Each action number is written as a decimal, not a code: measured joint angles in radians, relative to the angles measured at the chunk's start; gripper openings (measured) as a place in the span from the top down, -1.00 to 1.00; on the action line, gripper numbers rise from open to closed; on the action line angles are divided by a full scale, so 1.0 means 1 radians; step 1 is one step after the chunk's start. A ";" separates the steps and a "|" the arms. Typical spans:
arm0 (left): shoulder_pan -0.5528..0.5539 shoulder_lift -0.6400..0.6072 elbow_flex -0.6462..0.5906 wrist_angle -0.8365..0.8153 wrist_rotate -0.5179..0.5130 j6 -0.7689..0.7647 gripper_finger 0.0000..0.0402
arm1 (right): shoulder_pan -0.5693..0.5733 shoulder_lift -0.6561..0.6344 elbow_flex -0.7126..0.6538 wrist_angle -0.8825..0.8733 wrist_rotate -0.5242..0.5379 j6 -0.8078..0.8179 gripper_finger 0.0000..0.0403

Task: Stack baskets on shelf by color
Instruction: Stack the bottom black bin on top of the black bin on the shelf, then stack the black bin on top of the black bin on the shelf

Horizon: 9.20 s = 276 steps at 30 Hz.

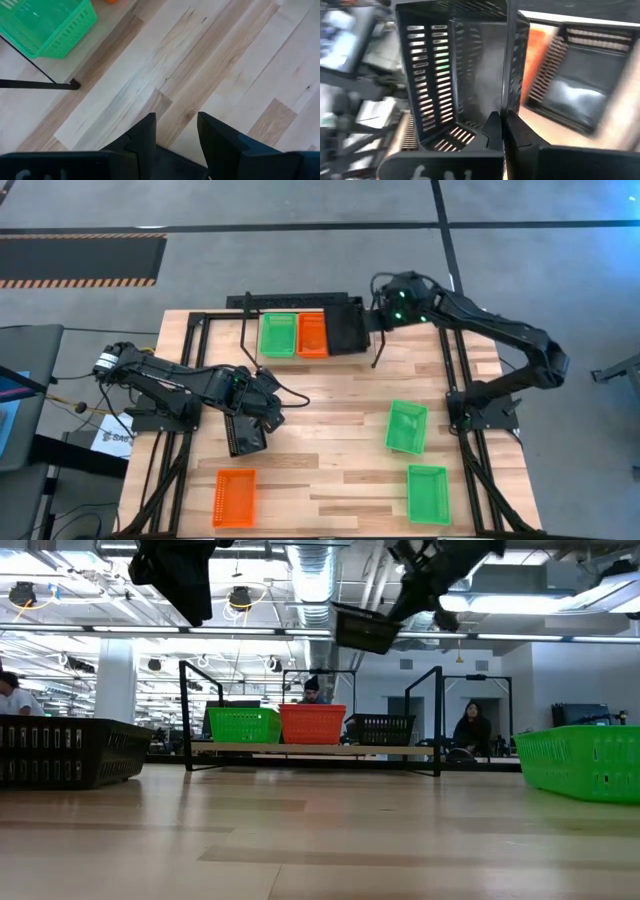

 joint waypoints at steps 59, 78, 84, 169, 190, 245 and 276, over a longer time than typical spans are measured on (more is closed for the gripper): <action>0.000 0.000 0.000 0.003 -0.009 -0.106 0.34 | -0.199 0.283 0.002 -0.011 -0.058 -0.221 1.00; 0.000 0.000 0.000 0.002 -0.008 -0.132 0.34 | -0.199 0.310 0.093 -0.111 -0.077 -0.220 0.99; 0.000 0.000 0.000 0.002 -0.008 -0.132 0.34 | -0.186 0.310 0.093 -0.117 -0.077 -0.217 0.98; -0.352 0.001 -0.427 0.040 0.280 -1.403 0.34 | 0.118 0.310 0.747 -0.403 -0.130 -0.631 0.36; -0.352 0.001 -0.426 -0.004 0.202 -1.359 0.34 | 0.161 0.310 0.747 -0.615 0.000 -0.530 0.36; -0.212 -0.002 -0.587 0.481 0.096 -1.022 0.99 | 0.427 0.287 0.747 -0.522 0.155 -0.450 0.37; 0.090 0.178 -0.333 0.586 0.136 -0.464 1.00 | 0.427 0.287 0.747 -0.526 0.156 -0.497 0.37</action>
